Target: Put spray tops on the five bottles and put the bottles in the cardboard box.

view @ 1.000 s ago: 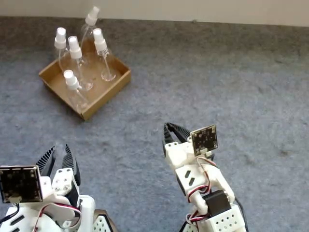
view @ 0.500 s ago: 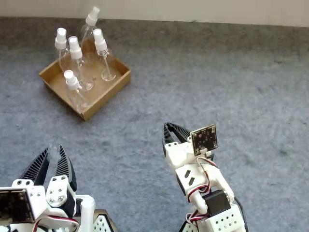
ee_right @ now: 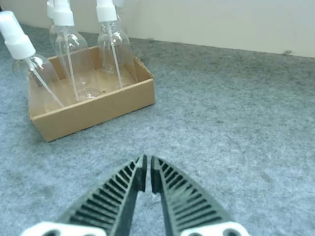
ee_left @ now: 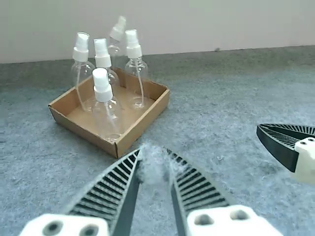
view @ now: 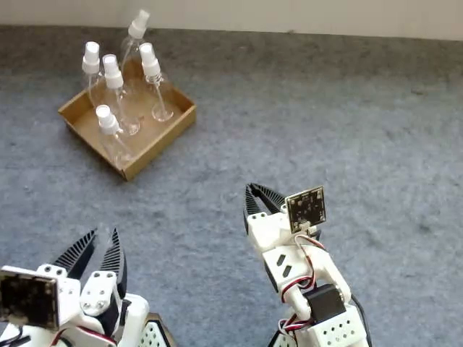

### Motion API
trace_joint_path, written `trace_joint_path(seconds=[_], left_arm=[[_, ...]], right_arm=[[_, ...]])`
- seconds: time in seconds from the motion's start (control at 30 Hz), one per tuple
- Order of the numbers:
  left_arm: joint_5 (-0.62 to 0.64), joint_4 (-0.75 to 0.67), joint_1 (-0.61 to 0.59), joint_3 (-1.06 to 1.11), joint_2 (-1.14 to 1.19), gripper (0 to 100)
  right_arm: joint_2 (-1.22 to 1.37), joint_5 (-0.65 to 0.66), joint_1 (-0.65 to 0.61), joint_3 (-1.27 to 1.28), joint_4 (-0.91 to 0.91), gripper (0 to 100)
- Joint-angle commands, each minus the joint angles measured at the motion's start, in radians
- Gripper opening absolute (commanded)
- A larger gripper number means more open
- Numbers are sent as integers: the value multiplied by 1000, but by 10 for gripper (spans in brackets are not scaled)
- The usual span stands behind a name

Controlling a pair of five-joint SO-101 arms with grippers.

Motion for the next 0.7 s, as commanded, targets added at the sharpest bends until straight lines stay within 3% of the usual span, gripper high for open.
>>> trace_joint_path(seconds=[0.0,0.23,0.67], left_arm=[[-5,6,5,10,-2,5],[-9,12,-36,13,-142,5],[-9,14,-163,61,-113,5]], right_arm=[[-7,9,12,136,2,21],[-7,9,12,136,2,21],[-7,9,12,136,2,21]])
